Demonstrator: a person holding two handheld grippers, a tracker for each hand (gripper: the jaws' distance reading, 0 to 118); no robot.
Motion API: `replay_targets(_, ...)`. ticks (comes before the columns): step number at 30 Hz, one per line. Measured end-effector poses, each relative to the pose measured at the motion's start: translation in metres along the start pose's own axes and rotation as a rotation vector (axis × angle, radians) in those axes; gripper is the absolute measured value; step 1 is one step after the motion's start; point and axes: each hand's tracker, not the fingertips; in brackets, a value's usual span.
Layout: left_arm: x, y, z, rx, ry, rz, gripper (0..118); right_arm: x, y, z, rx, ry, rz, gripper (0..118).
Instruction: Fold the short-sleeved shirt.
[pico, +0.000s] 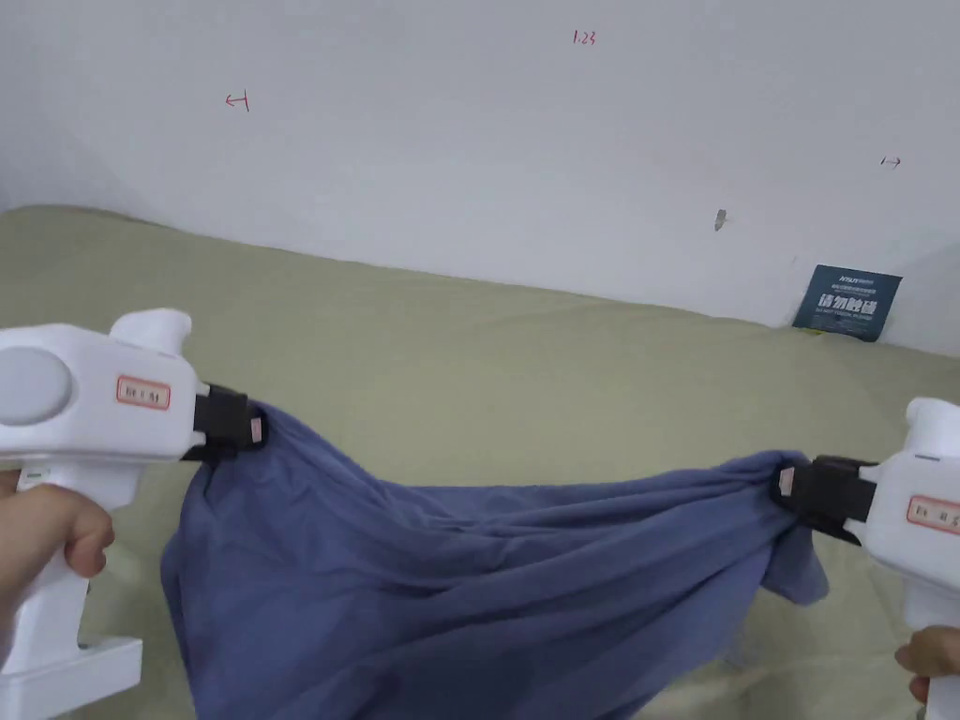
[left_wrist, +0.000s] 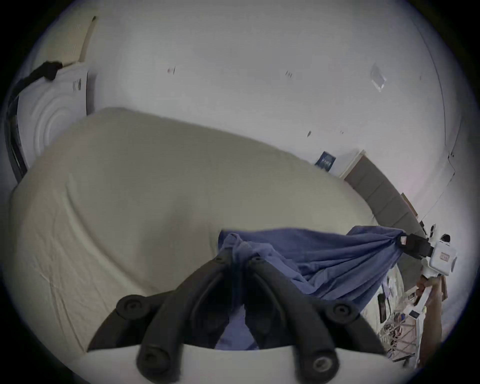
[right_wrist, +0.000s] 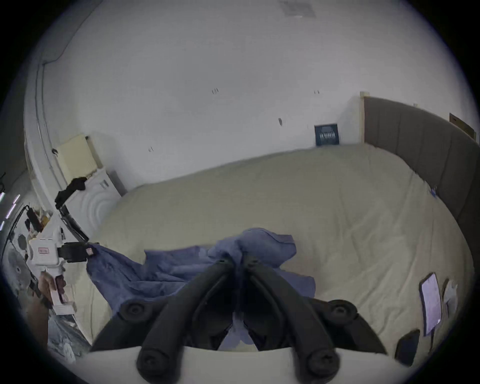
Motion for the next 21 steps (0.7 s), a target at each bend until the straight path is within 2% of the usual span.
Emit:
replay_targets(2,0.004,0.020,0.009,0.042,-0.013,-0.008,8,-0.007,0.018,0.000,0.027,-0.006,0.041,7)
replay_targets(7,0.015,0.060,0.025,0.113,0.011,-0.055,8,-0.015,0.064,-0.002,0.068,-0.002,0.056,7)
replay_targets(15,0.024,0.106,0.027,0.151,0.028,-0.101,8,-0.030,0.129,-0.015,0.118,-0.019,0.137,7)
replay_targets(18,0.020,0.124,0.028,0.172,0.013,-0.086,8,-0.036,0.151,-0.019,0.154,-0.056,0.200,7)
replay_targets(21,0.009,0.140,0.024,0.177,0.012,-0.093,8,-0.031,0.173,-0.022,0.174,-0.047,0.192,7)
